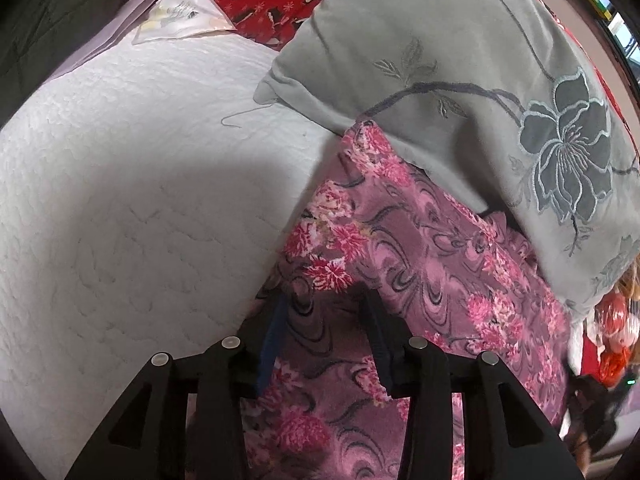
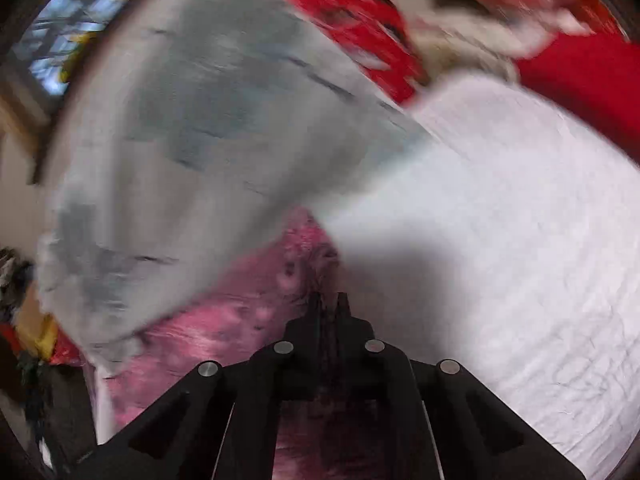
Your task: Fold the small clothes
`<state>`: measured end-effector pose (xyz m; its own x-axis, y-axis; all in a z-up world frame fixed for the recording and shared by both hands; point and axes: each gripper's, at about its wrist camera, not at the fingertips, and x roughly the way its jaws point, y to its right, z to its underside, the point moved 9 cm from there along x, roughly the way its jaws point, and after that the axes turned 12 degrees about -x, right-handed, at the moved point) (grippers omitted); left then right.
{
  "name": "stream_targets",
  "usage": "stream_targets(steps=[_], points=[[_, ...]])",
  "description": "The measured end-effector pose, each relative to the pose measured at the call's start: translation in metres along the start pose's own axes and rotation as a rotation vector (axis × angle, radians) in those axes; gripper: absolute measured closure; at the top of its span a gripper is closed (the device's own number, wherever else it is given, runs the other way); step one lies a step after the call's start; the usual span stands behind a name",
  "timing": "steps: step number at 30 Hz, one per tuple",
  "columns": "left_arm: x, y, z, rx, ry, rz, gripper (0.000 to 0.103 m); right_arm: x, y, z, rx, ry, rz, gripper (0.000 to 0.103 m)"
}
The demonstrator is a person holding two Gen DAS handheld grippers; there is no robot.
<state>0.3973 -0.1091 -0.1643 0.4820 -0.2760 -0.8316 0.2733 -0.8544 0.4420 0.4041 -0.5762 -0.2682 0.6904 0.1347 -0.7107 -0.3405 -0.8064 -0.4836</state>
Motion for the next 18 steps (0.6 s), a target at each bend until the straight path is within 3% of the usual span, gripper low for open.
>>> stream_targets(steps=[2, 3, 5, 6, 8, 11, 12, 14, 16, 18], points=[[-0.003, 0.002, 0.0, 0.015, 0.013, 0.007, 0.063, -0.002, 0.006, 0.004, 0.049, 0.008, -0.035, 0.096], [-0.007, 0.006, 0.0, 0.025, 0.025, 0.027, 0.063, -0.011, 0.006, 0.002, 0.065, 0.03, -0.016, 0.087], [-0.019, 0.023, 0.003, 0.059, 0.051, 0.107, 0.061, -0.03, -0.003, -0.001, 0.065, 0.094, -0.038, 0.087], [-0.026, 0.035, 0.007, 0.09, 0.066, 0.148, 0.055, -0.04, -0.019, -0.001, 0.046, 0.132, -0.113, 0.087], [-0.034, 0.053, 0.016, 0.165, 0.102, 0.167, 0.043, -0.051, -0.035, 0.008, -0.004, 0.148, -0.163, 0.087], [-0.023, 0.063, 0.031, 0.294, 0.14, 0.052, 0.039, -0.044, -0.045, 0.035, -0.11, 0.079, -0.155, 0.083], [-0.01, 0.06, 0.036, 0.346, 0.131, -0.042, 0.039, -0.036, -0.038, 0.041, -0.12, 0.026, -0.134, 0.084], [0.011, 0.054, 0.045, 0.407, 0.099, -0.15, 0.037, -0.041, -0.036, 0.05, -0.128, 0.046, -0.132, 0.086], [0.006, 0.06, 0.046, 0.445, 0.15, -0.167, 0.035, -0.049, -0.041, 0.049, -0.127, 0.007, -0.114, 0.081], [0.003, 0.063, 0.047, 0.456, 0.149, -0.172, 0.036, -0.071, -0.05, 0.044, -0.164, 0.068, -0.112, 0.08]])
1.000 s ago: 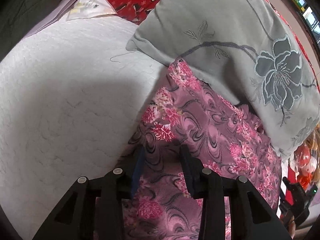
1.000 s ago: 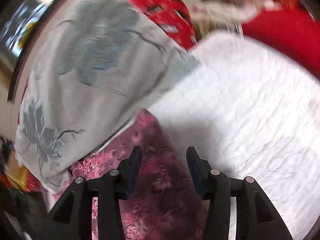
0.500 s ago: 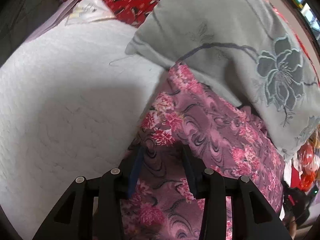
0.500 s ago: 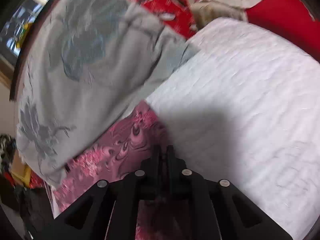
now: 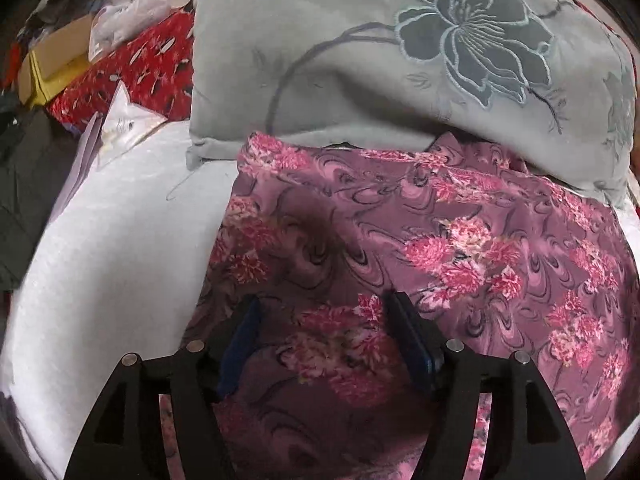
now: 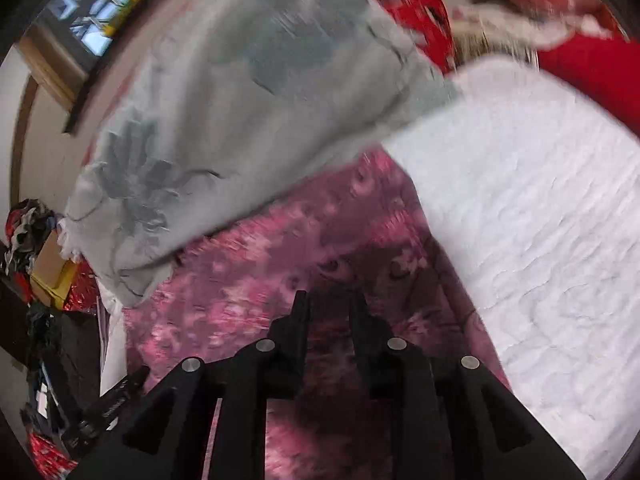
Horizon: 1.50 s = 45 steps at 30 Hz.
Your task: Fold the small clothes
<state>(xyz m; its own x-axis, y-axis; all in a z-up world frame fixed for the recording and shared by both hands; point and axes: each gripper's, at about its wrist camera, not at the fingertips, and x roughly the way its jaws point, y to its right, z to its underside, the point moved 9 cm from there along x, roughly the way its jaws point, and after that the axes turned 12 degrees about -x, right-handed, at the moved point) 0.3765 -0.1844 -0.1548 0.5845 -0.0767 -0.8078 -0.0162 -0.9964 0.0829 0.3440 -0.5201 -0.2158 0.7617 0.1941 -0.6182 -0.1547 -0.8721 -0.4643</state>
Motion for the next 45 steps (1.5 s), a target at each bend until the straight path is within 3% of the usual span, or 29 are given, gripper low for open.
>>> stream_targets(steps=[1, 3, 4, 5, 6, 9, 11, 14, 16, 20, 22, 24, 27, 29, 32, 36, 39, 42, 45], points=[[0.0, 0.0, 0.001, -0.002, -0.003, -0.001, 0.035, -0.008, 0.006, -0.003, -0.018, 0.024, 0.013, 0.078], [0.003, -0.003, 0.003, -0.02, -0.021, 0.01, 0.035, -0.015, 0.015, 0.01, -0.032, 0.032, 0.087, 0.043], [0.001, -0.005, 0.002, -0.031, -0.03, 0.016, 0.035, -0.005, 0.023, 0.016, -0.018, -0.017, 0.104, 0.04], [-0.001, -0.009, 0.0, -0.042, -0.035, 0.021, 0.035, 0.008, 0.031, 0.029, 0.002, -0.113, 0.106, 0.046], [-0.005, -0.012, -0.004, -0.056, -0.028, 0.025, 0.036, 0.005, 0.033, 0.032, -0.008, -0.111, 0.108, 0.055], [-0.015, -0.034, -0.019, -0.103, 0.019, 0.005, 0.038, -0.026, 0.028, 0.023, 0.01, -0.041, 0.104, 0.051], [-0.012, -0.047, -0.018, -0.134, 0.006, 0.008, 0.038, -0.035, 0.028, 0.026, 0.022, -0.006, 0.085, 0.051], [0.007, -0.051, 0.002, -0.129, -0.112, 0.02, 0.038, -0.012, 0.033, 0.052, -0.002, -0.111, 0.103, 0.051], [0.006, -0.054, 0.003, -0.131, -0.102, 0.032, 0.038, -0.021, 0.025, 0.046, -0.03, -0.101, 0.154, 0.051], [-0.002, -0.061, -0.006, -0.145, -0.073, 0.048, 0.04, -0.031, -0.012, 0.036, -0.055, -0.064, 0.073, 0.049], [0.007, -0.064, 0.001, -0.144, -0.11, 0.039, 0.038, -0.019, -0.032, 0.053, -0.12, -0.135, 0.051, 0.044], [0.01, -0.065, 0.007, -0.142, -0.117, 0.042, 0.036, 0.002, -0.038, 0.078, -0.18, -0.271, 0.09, 0.039], [0.003, -0.077, -0.006, -0.163, -0.098, 0.047, 0.038, -0.003, -0.054, 0.072, -0.259, -0.273, 0.193, 0.038], [-0.001, -0.098, -0.016, -0.209, -0.064, 0.013, 0.039, -0.007, -0.08, 0.069, -0.293, -0.271, 0.128, 0.038], [0.002, -0.129, -0.022, -0.28, -0.06, -0.026, 0.039, -0.009, -0.14, 0.082, -0.492, -0.3, 0.035, 0.038], [0.006, -0.156, -0.021, -0.37, -0.091, -0.036, 0.04, -0.008, -0.222, 0.139, -0.824, -0.375, -0.089, 0.04], [0.01, -0.167, -0.014, -0.403, -0.131, -0.026, 0.04, -0.015, -0.273, 0.189, -1.049, -0.364, -0.157, 0.039], [0.011, -0.181, -0.013, -0.403, -0.162, 0.001, 0.04, -0.014, -0.298, 0.217, -1.173, -0.328, -0.166, 0.033], [0.01, -0.204, -0.022, -0.433, -0.185, 0.05, 0.04, -0.005, -0.314, 0.222, -1.243, -0.24, -0.103, 0.032]])
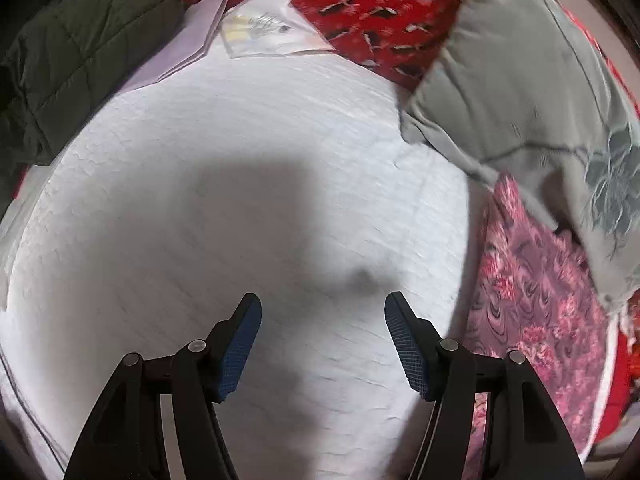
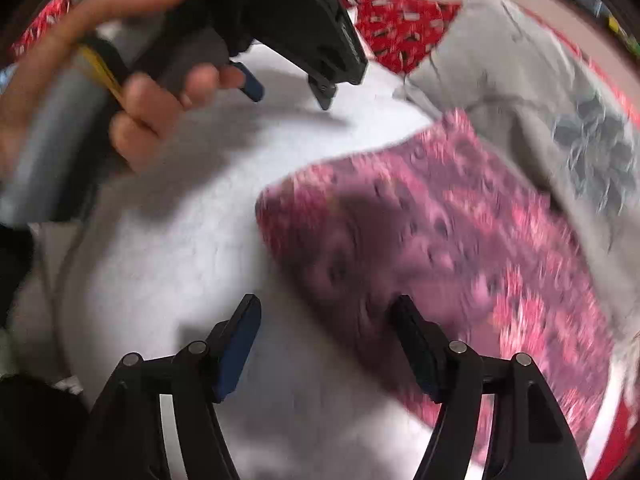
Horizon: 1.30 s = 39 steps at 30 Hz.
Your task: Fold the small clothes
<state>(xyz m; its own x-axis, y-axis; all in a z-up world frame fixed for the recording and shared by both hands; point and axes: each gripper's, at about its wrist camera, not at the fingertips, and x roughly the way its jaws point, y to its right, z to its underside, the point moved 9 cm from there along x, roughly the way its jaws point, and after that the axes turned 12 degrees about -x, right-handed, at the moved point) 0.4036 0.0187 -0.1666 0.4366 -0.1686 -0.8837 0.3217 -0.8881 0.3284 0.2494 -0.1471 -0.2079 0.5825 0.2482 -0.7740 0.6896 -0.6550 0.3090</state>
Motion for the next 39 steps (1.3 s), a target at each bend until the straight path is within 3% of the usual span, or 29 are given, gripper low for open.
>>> stream_targets(steps=[3, 5, 7, 8, 9, 12, 14, 20, 23, 24, 25, 26, 33, 39], points=[[-0.007, -0.006, -0.012, -0.044, -0.048, 0.08, 0.04, 0.008, 0.007, -0.015, -0.034, 0.021, 0.115, 0.024], [-0.006, 0.002, -0.013, -0.019, -0.105, 0.128, 0.04, 0.015, 0.011, -0.023, -0.055, 0.029, 0.181, 0.024], [-0.002, 0.015, -0.008, 0.023, -0.174, 0.164, 0.04, 0.021, 0.024, -0.026, -0.038, 0.039, 0.216, 0.039], [0.0, 0.023, -0.005, 0.039, -0.208, 0.197, 0.04, 0.022, 0.034, -0.024, -0.015, 0.03, 0.237, 0.072], [0.004, 0.034, -0.001, 0.047, -0.263, 0.255, 0.04, 0.022, 0.043, -0.023, 0.005, 0.018, 0.248, 0.088], [0.012, 0.07, 0.005, -0.008, -0.43, 0.463, 0.039, 0.001, 0.067, -0.02, 0.101, 0.1, 0.201, 0.091], [0.021, 0.087, 0.002, -0.039, -0.477, 0.514, 0.039, -0.01, 0.07, -0.02, 0.099, 0.129, 0.219, 0.092], [0.051, 0.116, -0.004, -0.075, -0.505, 0.461, 0.039, -0.019, 0.069, -0.015, 0.102, 0.143, 0.194, 0.093], [0.064, 0.122, 0.001, -0.042, -0.511, 0.381, 0.042, -0.02, 0.073, -0.012, 0.122, 0.153, 0.177, 0.093], [0.066, 0.125, 0.003, -0.027, -0.505, 0.358, 0.059, -0.021, 0.075, -0.011, 0.135, 0.16, 0.168, 0.093], [0.067, 0.128, 0.006, -0.005, -0.506, 0.342, 0.088, -0.023, 0.073, -0.009, 0.147, 0.165, 0.163, 0.093], [0.066, 0.134, 0.01, 0.007, -0.514, 0.337, 0.093, -0.024, 0.074, -0.008, 0.157, 0.171, 0.158, 0.093], [0.027, 0.162, 0.009, 0.036, -0.441, 0.334, 0.095, -0.041, 0.089, 0.011, 0.288, 0.223, 0.111, 0.094], [-0.023, 0.197, 0.035, 0.115, -0.371, 0.316, 0.095, -0.062, 0.106, 0.039, 0.441, 0.281, 0.05, 0.094]])
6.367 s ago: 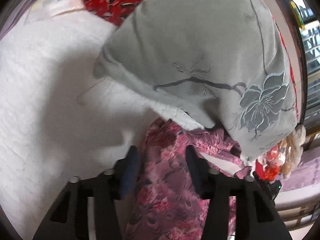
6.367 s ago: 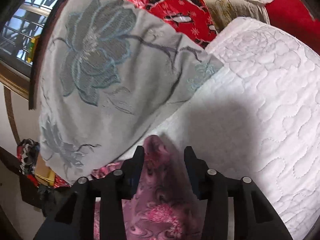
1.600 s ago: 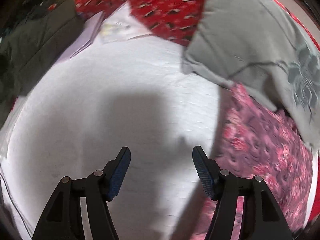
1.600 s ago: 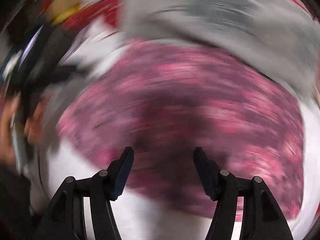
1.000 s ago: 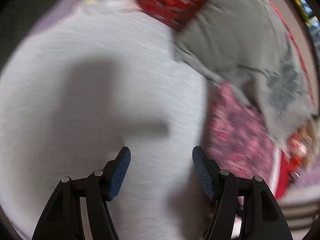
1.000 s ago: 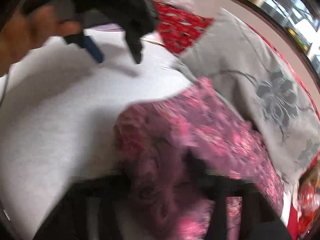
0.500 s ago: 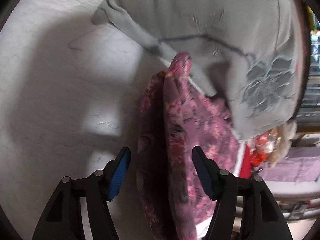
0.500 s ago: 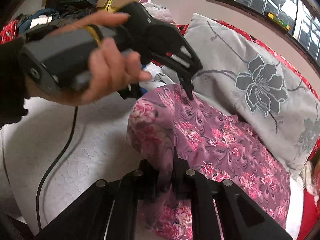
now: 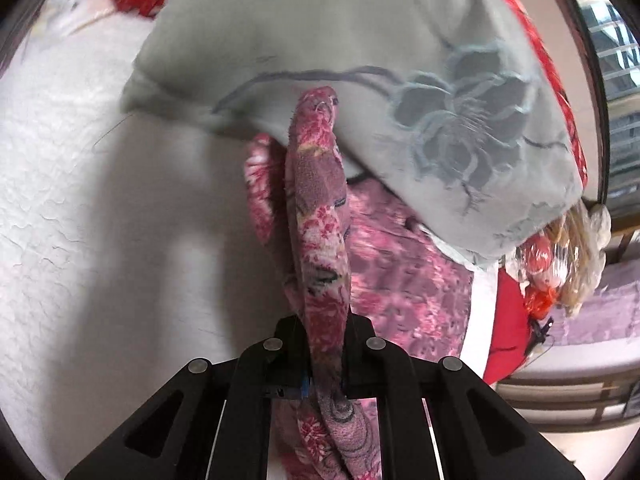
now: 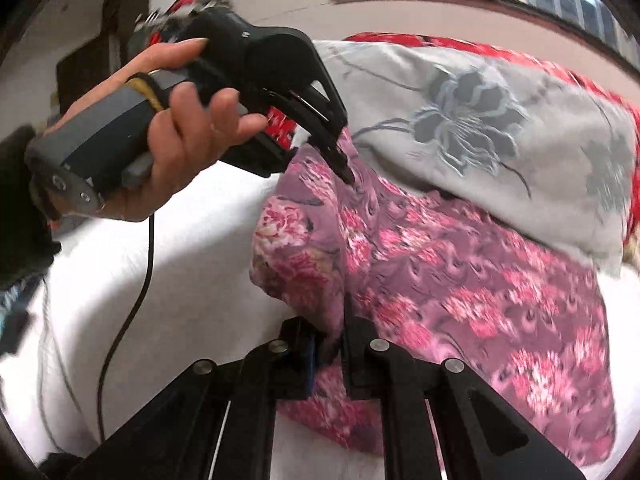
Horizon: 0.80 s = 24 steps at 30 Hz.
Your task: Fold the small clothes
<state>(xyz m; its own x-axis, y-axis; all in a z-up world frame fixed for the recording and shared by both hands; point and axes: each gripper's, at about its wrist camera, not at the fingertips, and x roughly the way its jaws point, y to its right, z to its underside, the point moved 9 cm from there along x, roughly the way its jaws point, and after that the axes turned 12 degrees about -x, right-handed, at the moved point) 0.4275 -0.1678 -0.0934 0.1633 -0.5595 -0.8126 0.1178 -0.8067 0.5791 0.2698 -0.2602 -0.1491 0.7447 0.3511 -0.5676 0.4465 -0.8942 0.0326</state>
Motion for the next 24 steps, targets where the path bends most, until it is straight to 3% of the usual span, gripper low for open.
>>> stream_targets(steps=[12, 24], points=[[0.026, 0.103, 0.061, 0.114, 0.018, -0.042, 0.095, -0.06, 0.077, 0.038, 0.355, 0.1, -0.071, 0.096], [0.128, 0.189, 0.107, 0.217, -0.054, -0.092, 0.095, -0.106, 0.157, 0.097, 0.669, 0.163, -0.064, 0.096]])
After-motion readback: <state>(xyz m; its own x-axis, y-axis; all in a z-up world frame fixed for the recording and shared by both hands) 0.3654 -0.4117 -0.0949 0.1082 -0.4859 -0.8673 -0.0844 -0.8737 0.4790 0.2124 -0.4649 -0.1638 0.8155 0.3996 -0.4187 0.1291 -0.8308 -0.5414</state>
